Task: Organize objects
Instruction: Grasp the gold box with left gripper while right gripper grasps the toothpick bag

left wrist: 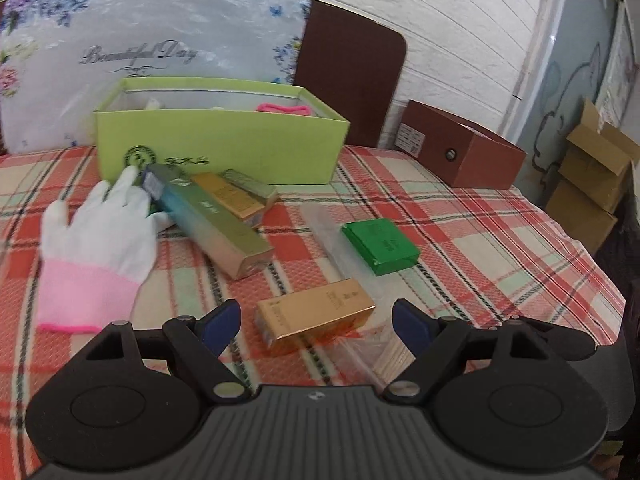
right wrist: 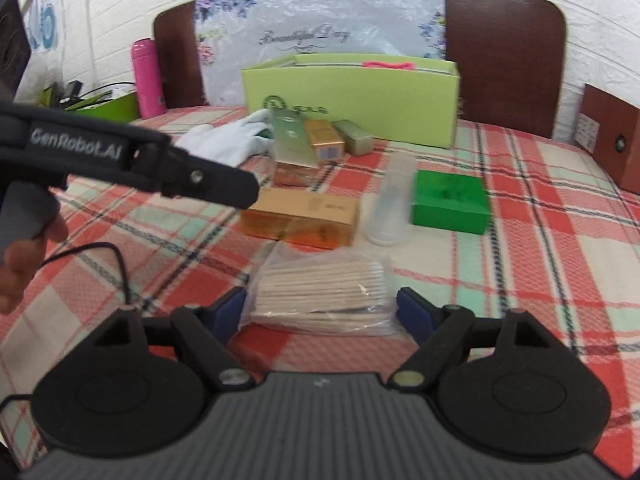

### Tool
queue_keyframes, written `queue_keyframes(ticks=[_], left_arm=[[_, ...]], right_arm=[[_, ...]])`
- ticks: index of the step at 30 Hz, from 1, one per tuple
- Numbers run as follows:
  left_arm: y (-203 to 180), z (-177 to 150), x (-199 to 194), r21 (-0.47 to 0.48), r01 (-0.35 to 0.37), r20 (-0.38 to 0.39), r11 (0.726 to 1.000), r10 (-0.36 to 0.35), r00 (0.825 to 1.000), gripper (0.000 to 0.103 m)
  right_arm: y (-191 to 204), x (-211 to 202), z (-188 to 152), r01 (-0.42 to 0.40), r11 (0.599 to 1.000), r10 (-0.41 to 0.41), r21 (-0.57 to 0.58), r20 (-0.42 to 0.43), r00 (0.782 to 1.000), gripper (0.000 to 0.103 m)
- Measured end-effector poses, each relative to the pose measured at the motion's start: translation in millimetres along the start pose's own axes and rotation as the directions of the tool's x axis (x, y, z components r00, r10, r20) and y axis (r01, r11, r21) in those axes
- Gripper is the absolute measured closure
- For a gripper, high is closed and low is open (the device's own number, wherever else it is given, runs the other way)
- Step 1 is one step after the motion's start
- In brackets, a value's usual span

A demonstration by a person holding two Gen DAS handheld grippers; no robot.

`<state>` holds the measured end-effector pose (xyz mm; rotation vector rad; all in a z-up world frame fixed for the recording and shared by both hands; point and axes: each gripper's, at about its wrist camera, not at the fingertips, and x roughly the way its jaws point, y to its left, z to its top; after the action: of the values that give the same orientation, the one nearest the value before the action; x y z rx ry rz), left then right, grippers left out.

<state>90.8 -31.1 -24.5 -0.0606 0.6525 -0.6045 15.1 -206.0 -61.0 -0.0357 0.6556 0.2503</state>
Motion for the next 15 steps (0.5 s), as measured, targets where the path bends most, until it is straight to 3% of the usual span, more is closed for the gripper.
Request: queue_keyframes(ticks=[5, 8, 15], left_arm=[[-10.8, 10.2, 37.6, 0.115, 0.025, -0.066, 0.993, -0.018, 0.998, 0.017], [-10.6, 2.2, 44.5, 0.149, -0.006, -0.096, 0.989, 0.02, 0.995, 0.018], [-11.0, -22.7, 22.6, 0.153, -0.047, -0.076, 0.987, 0.059, 0.995, 0.038]], right_arm=[[-16.2, -8.9, -3.0, 0.037, 0.999, -0.037, 0.035, 0.009, 0.999, 0.021], [-25.0, -11.1, -5.2, 0.048, 0.997, -0.048, 0.052, 0.003, 0.999, 0.018], [-27.6, -2.3, -2.1, 0.059, 0.998, -0.058, 0.029, -0.007, 0.998, 0.013]])
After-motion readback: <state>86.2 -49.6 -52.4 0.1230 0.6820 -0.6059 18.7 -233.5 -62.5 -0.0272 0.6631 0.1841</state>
